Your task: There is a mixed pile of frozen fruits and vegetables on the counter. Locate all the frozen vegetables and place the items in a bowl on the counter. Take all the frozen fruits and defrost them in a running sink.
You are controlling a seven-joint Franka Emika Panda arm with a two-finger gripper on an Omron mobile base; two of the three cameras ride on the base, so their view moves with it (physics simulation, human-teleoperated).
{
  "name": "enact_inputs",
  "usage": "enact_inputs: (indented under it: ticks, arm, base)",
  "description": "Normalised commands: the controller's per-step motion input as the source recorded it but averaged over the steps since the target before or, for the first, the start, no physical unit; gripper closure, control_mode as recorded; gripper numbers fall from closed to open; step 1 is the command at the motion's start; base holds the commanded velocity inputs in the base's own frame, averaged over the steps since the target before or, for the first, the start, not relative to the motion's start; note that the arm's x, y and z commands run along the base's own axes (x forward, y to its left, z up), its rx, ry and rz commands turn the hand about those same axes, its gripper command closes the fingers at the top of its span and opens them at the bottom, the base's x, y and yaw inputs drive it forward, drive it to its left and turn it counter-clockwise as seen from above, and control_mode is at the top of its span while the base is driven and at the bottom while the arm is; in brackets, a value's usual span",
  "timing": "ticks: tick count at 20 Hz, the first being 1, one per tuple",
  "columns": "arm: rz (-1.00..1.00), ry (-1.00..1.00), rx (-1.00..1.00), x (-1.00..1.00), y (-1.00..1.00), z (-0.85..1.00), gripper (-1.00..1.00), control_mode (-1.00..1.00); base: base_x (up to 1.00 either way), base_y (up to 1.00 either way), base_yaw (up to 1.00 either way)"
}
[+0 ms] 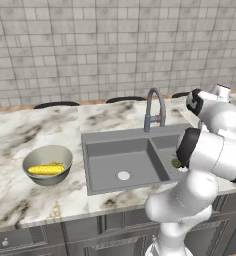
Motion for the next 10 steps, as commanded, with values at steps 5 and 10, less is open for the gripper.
enact_inputs:
  ticks: [5, 10]
  arm:
    - [-0.06, -0.12, -0.05, -0.42, 0.09, 0.39, -1.0, -1.0]
    - [-0.04, -0.2, -0.12, -0.56, 0.24, 0.22, -1.0, -1.0]
  base:
    - [0.0, 0.0, 0.0]
    - [0.0, 0.0, 0.0]
